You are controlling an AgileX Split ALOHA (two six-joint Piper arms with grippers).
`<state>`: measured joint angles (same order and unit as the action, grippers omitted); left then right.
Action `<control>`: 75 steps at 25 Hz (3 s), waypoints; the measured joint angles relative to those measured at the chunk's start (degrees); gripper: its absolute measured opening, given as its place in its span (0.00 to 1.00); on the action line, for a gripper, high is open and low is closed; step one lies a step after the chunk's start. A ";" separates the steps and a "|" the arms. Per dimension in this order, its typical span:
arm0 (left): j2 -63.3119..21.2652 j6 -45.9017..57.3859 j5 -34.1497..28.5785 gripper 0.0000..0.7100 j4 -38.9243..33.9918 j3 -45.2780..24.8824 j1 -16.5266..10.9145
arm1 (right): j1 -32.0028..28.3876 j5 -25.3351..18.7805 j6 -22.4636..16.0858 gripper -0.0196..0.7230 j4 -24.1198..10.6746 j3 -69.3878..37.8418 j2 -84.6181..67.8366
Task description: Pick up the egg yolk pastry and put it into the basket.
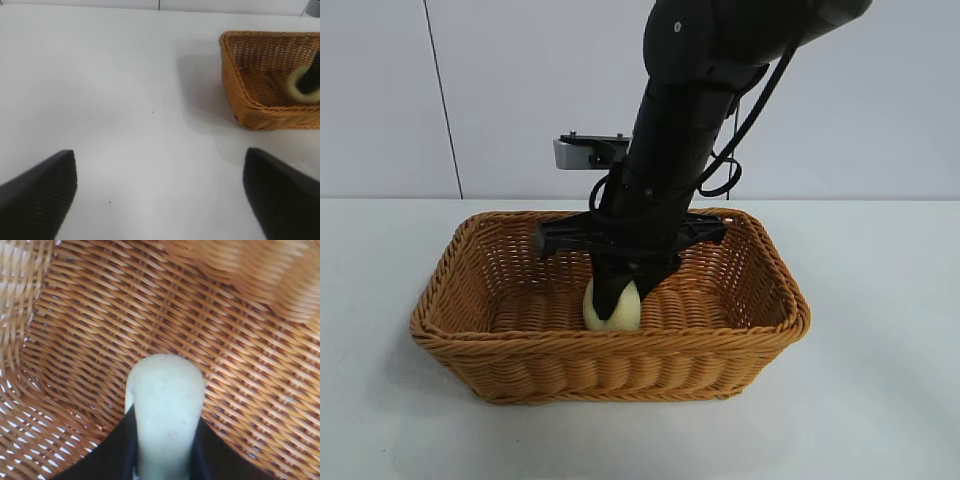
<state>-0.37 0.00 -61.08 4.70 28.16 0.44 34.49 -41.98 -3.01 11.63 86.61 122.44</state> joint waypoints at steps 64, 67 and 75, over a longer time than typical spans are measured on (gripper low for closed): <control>0.00 0.00 0.00 0.98 -0.05 0.00 0.00 | -32.38 -27.25 -0.38 0.82 -11.63 -25.16 -35.80; 0.00 0.00 0.00 0.98 -0.05 0.00 0.00 | -32.38 -26.88 0.35 0.82 -11.63 -32.92 -43.44; 0.00 0.00 0.00 0.98 -0.05 0.00 0.00 | -32.38 -18.04 3.01 0.82 -11.63 -53.09 -64.98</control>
<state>-0.37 0.00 -61.08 4.65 28.16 0.44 2.11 -60.01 0.00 0.00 33.51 57.46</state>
